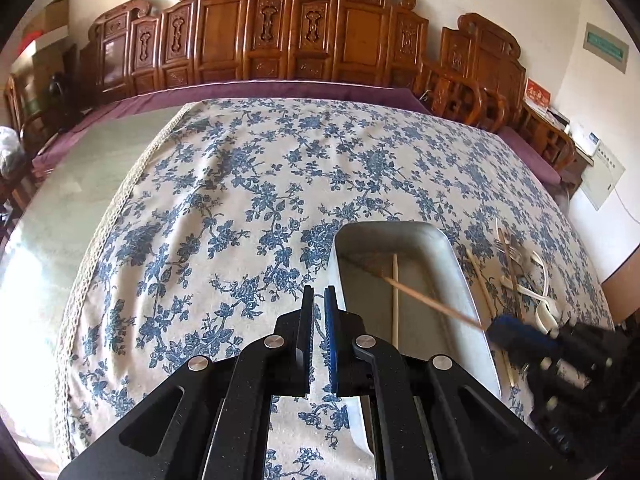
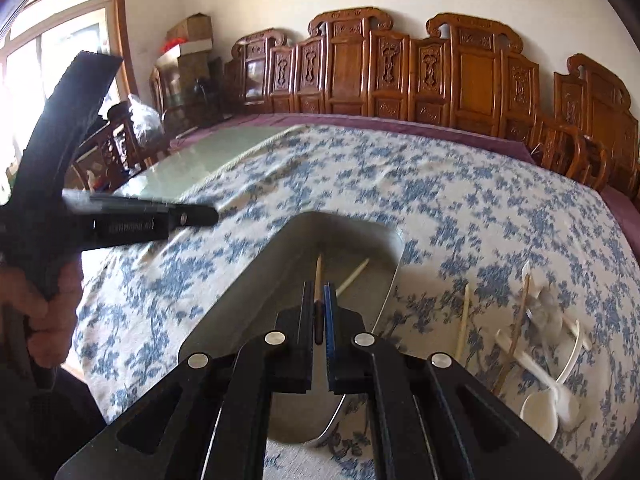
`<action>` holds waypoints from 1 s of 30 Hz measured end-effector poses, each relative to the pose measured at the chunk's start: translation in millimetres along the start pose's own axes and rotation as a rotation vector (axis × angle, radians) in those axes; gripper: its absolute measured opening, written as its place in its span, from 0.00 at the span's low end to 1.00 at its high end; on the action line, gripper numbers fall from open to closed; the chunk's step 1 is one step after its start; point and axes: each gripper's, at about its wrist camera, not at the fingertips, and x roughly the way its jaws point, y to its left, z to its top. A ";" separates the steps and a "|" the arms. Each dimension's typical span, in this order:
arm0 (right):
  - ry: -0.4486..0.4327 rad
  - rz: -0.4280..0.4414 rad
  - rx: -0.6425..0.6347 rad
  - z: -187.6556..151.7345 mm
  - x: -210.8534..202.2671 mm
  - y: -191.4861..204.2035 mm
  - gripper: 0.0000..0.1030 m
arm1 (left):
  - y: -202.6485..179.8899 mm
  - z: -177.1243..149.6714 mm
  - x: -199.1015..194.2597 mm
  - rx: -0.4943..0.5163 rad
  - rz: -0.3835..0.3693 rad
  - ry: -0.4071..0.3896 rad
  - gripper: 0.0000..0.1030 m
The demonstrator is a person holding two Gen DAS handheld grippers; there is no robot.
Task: Organize utensils
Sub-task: 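Lower the held chopstick into the metal tray and open the right tool, then grasp a brown chopstick with the left tool while the right tool grasps a white plastic spoon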
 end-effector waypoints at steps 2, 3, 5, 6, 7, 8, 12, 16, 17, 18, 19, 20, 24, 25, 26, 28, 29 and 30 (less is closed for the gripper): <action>0.023 0.013 0.005 -6.4 3.5 2.6 0.07 | -0.1 -0.3 -0.2 0.000 0.000 0.001 0.04; 0.034 0.020 0.006 -8.9 5.3 3.3 0.08 | -0.2 -0.3 -0.4 0.001 0.000 0.000 0.04; 0.055 0.035 0.014 -12.8 9.5 3.7 0.09 | -0.2 -0.6 -0.7 0.000 -0.001 -0.001 0.04; 0.067 0.040 0.020 -14.6 11.3 3.2 0.09 | -0.4 -0.7 -0.9 0.001 -0.001 -0.001 0.04; 0.072 0.048 0.025 -15.9 12.1 2.4 0.10 | -0.5 -0.7 -1.2 0.001 -0.001 -0.001 0.04; 0.078 0.058 0.029 -16.5 12.9 0.8 0.10 | -0.8 -0.5 -1.1 0.001 -0.001 -0.001 0.04; 0.089 0.090 0.037 -17.7 12.4 -0.9 0.19 | -4.3 0.5 -2.3 0.004 -0.002 -0.003 0.04; 0.081 0.114 0.044 -16.4 4.7 -5.4 0.28 | -9.3 0.8 -3.2 0.007 -0.006 -0.006 0.04; 0.077 0.116 0.046 -15.9 1.5 -7.3 0.28 | -11.5 0.5 -3.7 0.007 -0.008 -0.008 0.04; 0.066 0.116 0.047 -15.4 -5.0 -10.5 0.28 | -13.5 0.5 -4.2 0.009 -0.011 -0.010 0.04; 0.053 0.113 0.048 -14.7 -12.8 -14.8 0.28 | -16.9 0.4 -5.1 0.014 -0.014 -0.014 0.04; 0.044 0.108 0.049 -14.4 -18.9 -19.3 0.28 | -20.6 0.1 -6.2 0.018 -0.017 -0.019 0.04; 0.015 0.047 0.059 -15.8 -50.2 -53.0 0.28 | -37.2 -1.2 -8.5 0.035 -0.034 -0.034 0.19; 0.010 0.019 0.058 -17.6 -58.7 -64.2 0.28 | -42.8 -1.5 -8.8 0.042 -0.036 -0.038 0.22; 0.007 -0.007 0.057 -20.2 -65.3 -74.7 0.28 | -48.3 -1.6 -9.2 0.050 -0.039 -0.042 0.24; 0.010 -0.045 0.056 -26.8 -74.4 -92.7 0.28 | -62.0 -2.7 -10.0 0.066 -0.054 -0.046 0.25; 0.019 -0.076 0.057 -31.7 -78.2 -105.1 0.28 | -68.5 -3.6 -10.2 0.073 -0.062 -0.047 0.26; 0.030 -0.101 0.059 -35.9 -80.1 -116.1 0.28 | -76.9 -4.8 -10.2 0.084 -0.072 -0.047 0.28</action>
